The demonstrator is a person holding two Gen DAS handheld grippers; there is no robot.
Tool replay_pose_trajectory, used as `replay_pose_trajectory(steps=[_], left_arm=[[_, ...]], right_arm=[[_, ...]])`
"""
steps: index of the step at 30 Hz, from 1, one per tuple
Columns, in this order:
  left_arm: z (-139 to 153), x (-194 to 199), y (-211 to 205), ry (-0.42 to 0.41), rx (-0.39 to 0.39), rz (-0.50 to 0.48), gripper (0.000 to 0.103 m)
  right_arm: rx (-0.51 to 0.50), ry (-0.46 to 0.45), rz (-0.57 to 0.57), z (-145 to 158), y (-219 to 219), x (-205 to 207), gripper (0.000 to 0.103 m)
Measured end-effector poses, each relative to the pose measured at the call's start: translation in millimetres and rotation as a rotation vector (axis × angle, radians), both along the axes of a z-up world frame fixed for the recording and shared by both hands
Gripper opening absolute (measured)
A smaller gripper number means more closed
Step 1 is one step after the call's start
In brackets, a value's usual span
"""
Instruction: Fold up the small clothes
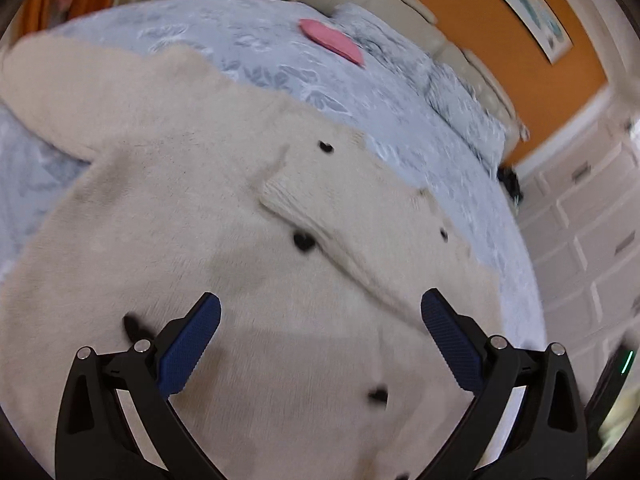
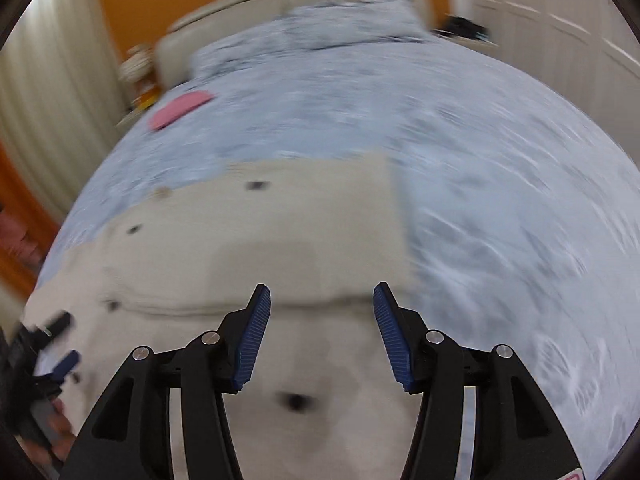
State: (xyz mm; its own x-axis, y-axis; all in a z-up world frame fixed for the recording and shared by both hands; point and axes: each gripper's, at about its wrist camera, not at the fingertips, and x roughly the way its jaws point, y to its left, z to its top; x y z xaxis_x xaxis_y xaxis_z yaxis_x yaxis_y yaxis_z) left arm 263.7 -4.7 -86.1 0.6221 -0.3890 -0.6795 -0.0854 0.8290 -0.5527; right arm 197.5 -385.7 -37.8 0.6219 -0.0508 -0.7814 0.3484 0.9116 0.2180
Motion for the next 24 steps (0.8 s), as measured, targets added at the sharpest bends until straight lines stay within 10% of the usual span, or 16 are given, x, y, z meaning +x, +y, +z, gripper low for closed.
replay_pose_trajectory(steps=[5, 8, 10, 12, 19, 24], left_arm=[[-19.1, 41.1, -1.0, 0.025, -0.114, -0.010, 0.089], [-30.2, 55.1, -4.6, 0.011, -0.124, -0.029, 0.048], [-39.3, 65.9, -8.4, 0.032, -0.123, -0.054, 0.025], [-43.2, 72.2, -6.3, 0.027, -0.117, -0.048, 0.013], [-50.8, 72.7, 5.5, -0.001, -0.086, -0.020, 0.011], [-23.5, 56.1, 18.3, -0.006, -0.118, -0.007, 0.034]], right_arm=[[-0.066, 0.097, 0.073, -41.7, -15.9, 21.7, 0.053], [-0.017, 0.097, 0.087, -55.1, -21.7, 37.0, 0.049], [0.061, 0.052, 0.087, -51.6, -27.4, 45.4, 0.013], [0.141, -0.051, 0.063, -33.2, -37.6, 40.9, 0.009], [0.179, -0.008, -0.014, -68.1, -64.6, 27.9, 0.008], [0.185, -0.010, 0.053, -12.4, -47.9, -16.3, 0.037]])
